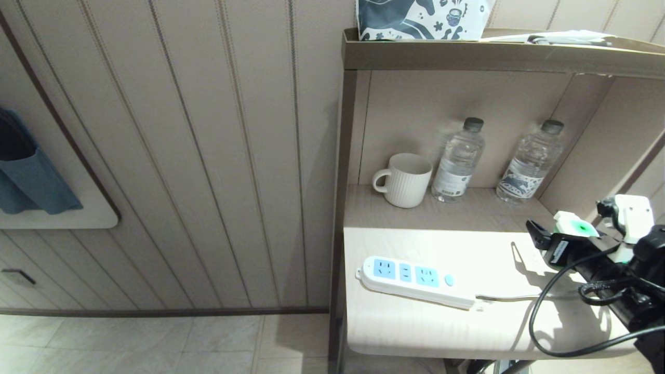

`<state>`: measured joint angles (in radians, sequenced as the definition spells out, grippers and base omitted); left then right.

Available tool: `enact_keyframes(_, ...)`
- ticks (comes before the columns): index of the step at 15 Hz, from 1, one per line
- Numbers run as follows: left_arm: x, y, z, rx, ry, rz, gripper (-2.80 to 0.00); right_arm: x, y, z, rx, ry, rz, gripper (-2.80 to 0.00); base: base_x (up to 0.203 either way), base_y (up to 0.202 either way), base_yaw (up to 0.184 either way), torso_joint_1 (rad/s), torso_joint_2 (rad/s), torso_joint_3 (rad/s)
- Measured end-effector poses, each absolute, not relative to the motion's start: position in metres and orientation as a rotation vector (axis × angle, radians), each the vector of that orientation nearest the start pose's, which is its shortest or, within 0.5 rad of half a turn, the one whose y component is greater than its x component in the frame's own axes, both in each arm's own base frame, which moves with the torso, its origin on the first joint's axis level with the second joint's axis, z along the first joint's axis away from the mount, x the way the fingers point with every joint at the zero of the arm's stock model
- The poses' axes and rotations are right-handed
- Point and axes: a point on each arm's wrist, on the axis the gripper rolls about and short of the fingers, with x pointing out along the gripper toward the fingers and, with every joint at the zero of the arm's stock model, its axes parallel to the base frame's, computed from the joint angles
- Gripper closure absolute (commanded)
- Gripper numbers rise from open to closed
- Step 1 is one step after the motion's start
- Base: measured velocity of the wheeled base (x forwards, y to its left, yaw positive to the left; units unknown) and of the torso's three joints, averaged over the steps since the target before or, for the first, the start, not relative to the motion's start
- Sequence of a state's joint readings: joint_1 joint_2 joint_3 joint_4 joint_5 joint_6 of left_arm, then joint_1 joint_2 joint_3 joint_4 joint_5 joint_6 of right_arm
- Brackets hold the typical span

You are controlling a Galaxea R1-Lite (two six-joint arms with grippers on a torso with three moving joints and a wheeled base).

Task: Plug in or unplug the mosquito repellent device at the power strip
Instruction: Pick up the mosquito repellent liquid

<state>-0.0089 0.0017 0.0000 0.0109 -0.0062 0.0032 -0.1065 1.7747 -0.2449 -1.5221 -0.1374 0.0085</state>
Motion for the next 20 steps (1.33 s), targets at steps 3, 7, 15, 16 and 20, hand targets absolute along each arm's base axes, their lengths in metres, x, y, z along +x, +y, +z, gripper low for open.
enact_keyframes(3, -0.023, 0.0, 0.075, 0.003, 0.012, -0.014, 0.0, 0.246, -0.028, 0.121, 0.008, 0.007, -0.239, -2.8, 0.0, 0.0, 0.0, 0.0, 0.0, 0.0)
enact_keyframes(7, -0.023, 0.0, 0.075, 0.003, 0.011, -0.015, 0.0, 0.249, -0.028, 0.121, 0.008, 0.002, -0.237, -2.8, 0.0, 0.0, 0.0, 0.0, 0.0, 0.0)
enact_keyframes(15, -0.023, 0.0, 0.075, 0.003, 0.012, -0.015, 0.0, 0.256, -0.029, 0.12, 0.008, 0.002, -0.239, -2.8, 0.0, 0.0, 0.0, 0.0, 0.0, 0.0)
enact_keyframes(16, -0.023, 0.0, 0.074, 0.003, 0.012, -0.014, 0.0, 0.256, -0.029, 0.12, 0.008, 0.003, -0.239, -2.8, 0.0, 0.0, 0.0, 0.0, 0.0, 0.0)
enact_keyframes(20, -0.023, 0.0, 0.075, 0.003, 0.012, -0.014, 0.0, 0.257, -0.029, 0.119, 0.007, 0.004, -0.237, 0.0, 0.0, 0.0, 0.0, 0.0, 0.0, 0.0)
